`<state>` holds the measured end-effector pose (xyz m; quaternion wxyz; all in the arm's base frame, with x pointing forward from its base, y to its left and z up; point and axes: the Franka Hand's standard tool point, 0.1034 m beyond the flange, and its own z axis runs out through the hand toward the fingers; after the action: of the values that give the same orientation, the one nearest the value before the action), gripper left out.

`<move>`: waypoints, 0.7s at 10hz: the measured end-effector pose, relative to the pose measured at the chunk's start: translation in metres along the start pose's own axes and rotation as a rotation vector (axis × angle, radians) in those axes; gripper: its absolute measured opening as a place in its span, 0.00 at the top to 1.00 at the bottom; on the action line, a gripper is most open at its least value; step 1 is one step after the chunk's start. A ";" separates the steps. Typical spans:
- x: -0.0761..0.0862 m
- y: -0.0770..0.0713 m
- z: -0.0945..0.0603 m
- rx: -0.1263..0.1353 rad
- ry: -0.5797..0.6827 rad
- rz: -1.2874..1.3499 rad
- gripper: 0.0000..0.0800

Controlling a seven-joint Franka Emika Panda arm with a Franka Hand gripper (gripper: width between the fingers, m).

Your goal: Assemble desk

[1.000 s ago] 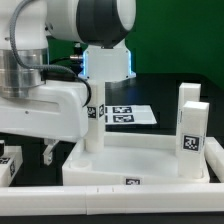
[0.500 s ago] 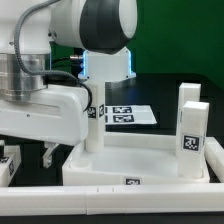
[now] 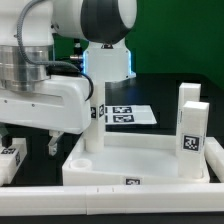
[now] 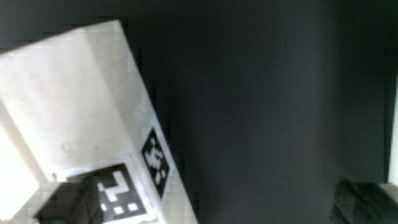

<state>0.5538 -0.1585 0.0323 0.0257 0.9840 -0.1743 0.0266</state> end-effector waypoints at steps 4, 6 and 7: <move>0.000 0.000 0.000 0.000 0.000 0.002 0.19; 0.000 0.003 0.002 0.007 -0.009 0.059 0.19; -0.004 0.013 0.005 0.014 -0.008 0.098 0.19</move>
Offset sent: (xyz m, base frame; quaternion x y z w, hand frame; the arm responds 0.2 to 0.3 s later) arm 0.0000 0.0000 0.0000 0.0000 0.0000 0.0000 1.0000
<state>0.5461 -0.1694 0.0278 0.0168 0.9745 -0.2223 0.0252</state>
